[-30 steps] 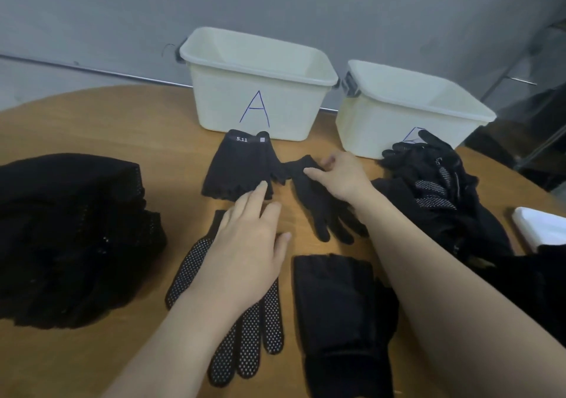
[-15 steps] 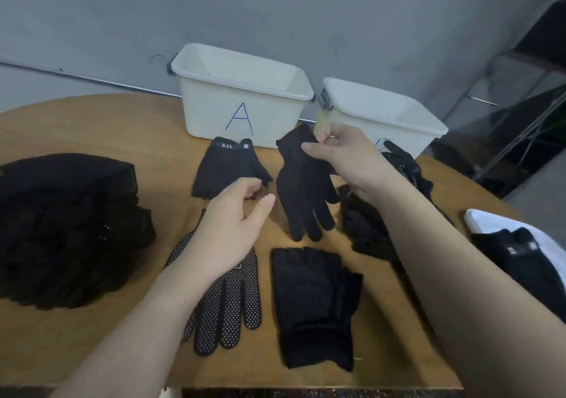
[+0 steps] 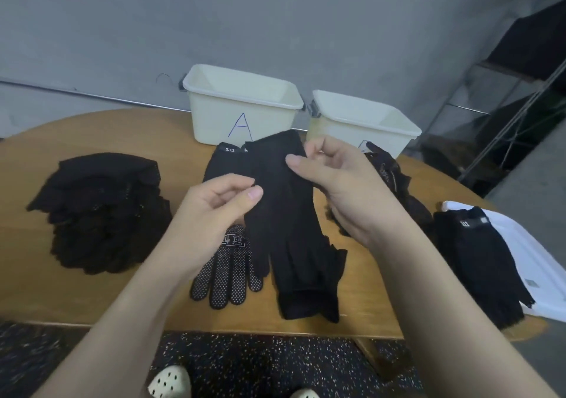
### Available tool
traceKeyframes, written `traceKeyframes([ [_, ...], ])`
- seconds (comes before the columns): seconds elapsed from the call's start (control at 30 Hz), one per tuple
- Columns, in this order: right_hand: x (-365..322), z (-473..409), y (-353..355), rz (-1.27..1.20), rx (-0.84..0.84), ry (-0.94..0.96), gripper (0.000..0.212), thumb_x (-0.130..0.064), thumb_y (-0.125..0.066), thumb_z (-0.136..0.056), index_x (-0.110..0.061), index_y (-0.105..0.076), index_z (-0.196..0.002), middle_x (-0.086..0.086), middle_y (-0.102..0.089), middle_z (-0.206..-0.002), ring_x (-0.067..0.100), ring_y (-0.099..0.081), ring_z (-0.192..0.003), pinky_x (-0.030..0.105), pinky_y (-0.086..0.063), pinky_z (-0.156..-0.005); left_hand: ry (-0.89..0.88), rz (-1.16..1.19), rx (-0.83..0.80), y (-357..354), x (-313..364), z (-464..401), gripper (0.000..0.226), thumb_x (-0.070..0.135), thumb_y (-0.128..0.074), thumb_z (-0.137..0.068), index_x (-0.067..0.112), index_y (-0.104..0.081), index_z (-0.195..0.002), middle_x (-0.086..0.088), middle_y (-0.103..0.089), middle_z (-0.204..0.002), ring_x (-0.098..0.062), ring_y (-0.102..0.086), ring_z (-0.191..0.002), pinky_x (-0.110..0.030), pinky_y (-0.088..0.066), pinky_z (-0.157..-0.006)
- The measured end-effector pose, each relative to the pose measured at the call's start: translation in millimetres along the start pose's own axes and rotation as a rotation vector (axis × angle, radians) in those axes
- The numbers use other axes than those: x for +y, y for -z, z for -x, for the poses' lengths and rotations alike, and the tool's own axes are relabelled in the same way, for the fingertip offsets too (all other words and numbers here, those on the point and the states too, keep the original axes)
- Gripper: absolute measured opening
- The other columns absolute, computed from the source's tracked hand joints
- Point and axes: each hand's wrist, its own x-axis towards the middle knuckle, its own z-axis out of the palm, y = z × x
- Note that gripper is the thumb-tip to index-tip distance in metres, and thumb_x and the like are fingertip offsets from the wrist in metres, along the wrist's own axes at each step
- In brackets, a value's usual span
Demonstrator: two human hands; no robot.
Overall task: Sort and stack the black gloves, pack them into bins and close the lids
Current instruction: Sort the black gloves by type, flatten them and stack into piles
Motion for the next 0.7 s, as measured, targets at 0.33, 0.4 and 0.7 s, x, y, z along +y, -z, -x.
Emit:
traceKeyframes([
  [0.33, 70.8, -7.9, -11.2, 0.256, 0.113, 0.073, 0.008, -0.012, -0.073, -0.093, -0.016, -0.066, -0.093, -0.004, -0.065, -0.074, 0.003, -0.061, -0.07, 0.012, -0.047, -0.071, -0.008, -0.051, 0.108, 14.4, -24.4, -6.2, 0.053, 0.042, -0.07, -0.092, -0.008, -0.053, -0.091, -0.038, -0.056, -0.09, -0.032, -0.056, -0.081, -0.056, -0.049, -0.076],
  [0.4, 81.7, -13.3, -13.8, 0.338, 0.156, 0.089, 0.01, -0.015, -0.073, -0.093, -0.022, -0.066, -0.095, -0.01, -0.064, -0.076, 0.003, -0.06, -0.072, 0.012, -0.046, -0.074, -0.036, -0.084, 0.13, 16.9, -26.7, -9.4, 0.047, 0.035, -0.067, -0.099, -0.008, -0.051, -0.089, -0.032, -0.057, -0.083, -0.028, -0.053, -0.078, -0.045, -0.045, -0.074],
  [0.7, 75.7, 2.2, -41.5, 0.236, 0.006, 0.13, 0.033, -0.046, -0.068, -0.087, -0.026, -0.071, -0.114, -0.008, -0.07, -0.102, 0.005, -0.069, -0.092, 0.015, -0.052, -0.076, -0.159, -0.232, 0.112, 15.3, -34.3, -11.5, 0.032, 0.025, -0.06, -0.101, -0.003, -0.062, -0.085, -0.018, -0.054, -0.074, -0.02, -0.05, -0.069, -0.04, -0.045, -0.064],
])
